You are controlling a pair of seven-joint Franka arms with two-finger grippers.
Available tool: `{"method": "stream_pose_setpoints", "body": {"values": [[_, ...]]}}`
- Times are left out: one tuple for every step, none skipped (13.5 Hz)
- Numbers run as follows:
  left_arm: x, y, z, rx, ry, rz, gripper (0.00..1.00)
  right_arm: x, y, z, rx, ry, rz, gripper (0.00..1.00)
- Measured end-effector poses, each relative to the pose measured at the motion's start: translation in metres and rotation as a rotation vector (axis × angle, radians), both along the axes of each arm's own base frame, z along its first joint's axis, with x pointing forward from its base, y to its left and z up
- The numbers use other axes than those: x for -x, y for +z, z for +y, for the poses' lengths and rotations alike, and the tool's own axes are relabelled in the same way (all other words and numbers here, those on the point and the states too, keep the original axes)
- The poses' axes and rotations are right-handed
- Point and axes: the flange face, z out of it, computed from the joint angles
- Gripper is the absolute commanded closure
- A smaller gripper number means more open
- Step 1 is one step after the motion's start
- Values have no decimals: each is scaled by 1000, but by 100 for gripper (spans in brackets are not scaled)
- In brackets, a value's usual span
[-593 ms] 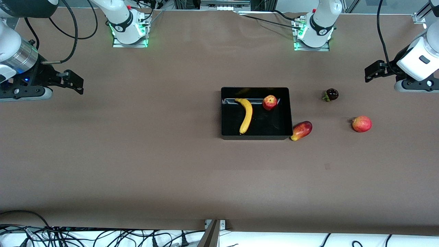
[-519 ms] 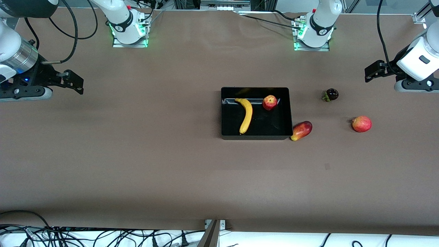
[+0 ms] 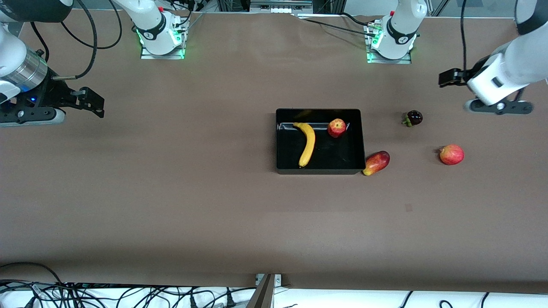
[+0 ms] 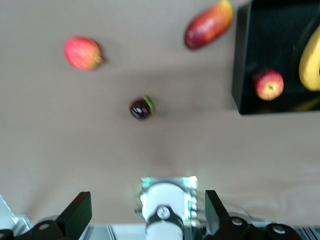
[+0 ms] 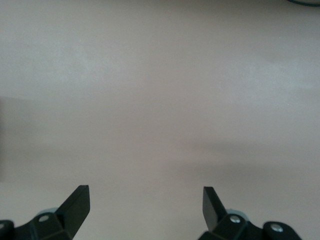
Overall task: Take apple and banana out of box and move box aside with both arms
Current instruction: 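Move the left gripper over the black box toward the small apple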
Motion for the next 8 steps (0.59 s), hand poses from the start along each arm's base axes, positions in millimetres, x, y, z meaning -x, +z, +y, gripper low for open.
{"method": "stream_pose_setpoints", "body": {"values": [[-10,-13,-9,21,-4,24,0,0,0,0,0,0,0,0],[-24,-25,-19,31,-17,37,0,0,0,0,0,0,0,0],[-39,-35,-29,35,-29,42,0,0,0,0,0,0,0,0],[-54,-48,-39,36,-37,41,0,0,0,0,0,0,0,0],[-69,-65,-54,33,-35,16,0,0,0,0,0,0,0,0],[-84,-85,-73,23,-11,-30,0,0,0,0,0,0,0,0],[-95,-106,-95,14,28,-73,0,0,0,0,0,0,0,0],[-101,-126,-122,15,73,-114,0,0,0,0,0,0,0,0]]}}
